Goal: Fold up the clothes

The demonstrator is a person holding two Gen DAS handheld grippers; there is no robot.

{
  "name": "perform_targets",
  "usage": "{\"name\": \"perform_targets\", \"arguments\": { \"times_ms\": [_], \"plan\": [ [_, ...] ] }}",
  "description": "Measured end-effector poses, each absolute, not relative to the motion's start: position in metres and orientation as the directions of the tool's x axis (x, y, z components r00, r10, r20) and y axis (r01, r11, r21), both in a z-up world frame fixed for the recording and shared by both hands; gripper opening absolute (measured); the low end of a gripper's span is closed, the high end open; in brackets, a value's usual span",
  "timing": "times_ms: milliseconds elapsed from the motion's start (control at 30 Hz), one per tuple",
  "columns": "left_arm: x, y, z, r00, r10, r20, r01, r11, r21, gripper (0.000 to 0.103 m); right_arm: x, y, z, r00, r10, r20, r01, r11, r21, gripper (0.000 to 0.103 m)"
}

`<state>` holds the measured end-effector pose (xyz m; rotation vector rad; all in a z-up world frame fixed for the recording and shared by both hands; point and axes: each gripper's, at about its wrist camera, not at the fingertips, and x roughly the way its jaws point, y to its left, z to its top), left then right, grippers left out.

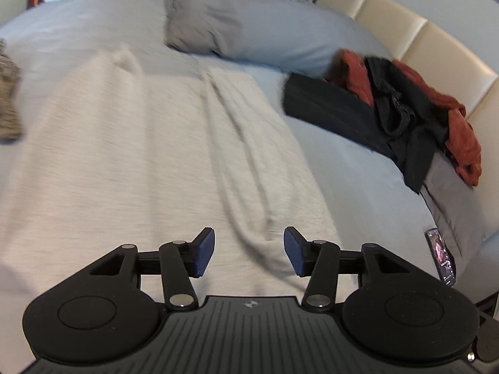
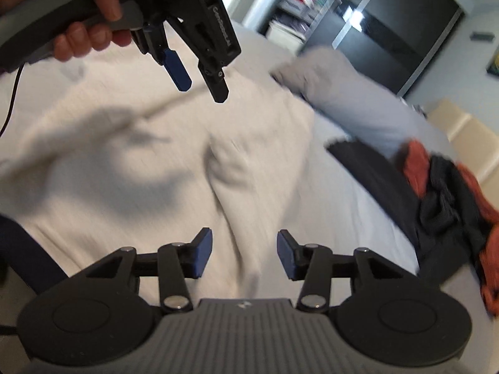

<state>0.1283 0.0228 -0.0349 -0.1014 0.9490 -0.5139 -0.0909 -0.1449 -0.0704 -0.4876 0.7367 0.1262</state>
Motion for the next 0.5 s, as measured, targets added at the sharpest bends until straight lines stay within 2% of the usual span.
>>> {"name": "perform_targets", "arguments": {
  "times_ms": [200,500],
  "plan": [
    [0.113,0.100,-0.012,0.537,-0.374,-0.756,0.322,0.919,-0.226,0.047,-0.072,-0.097,-0.058,0.746,0.062,-0.663,-0.370,0.866,-0.335,0.050],
    [0.105,0.191,-0.017,0.571,-0.279,-0.772,0.222,0.958,-0.182,0.047,-0.044,0.002,-0.053,0.715,0.200,-0.670,-0.513,0.801,-0.308,0.050]
  ]
}}
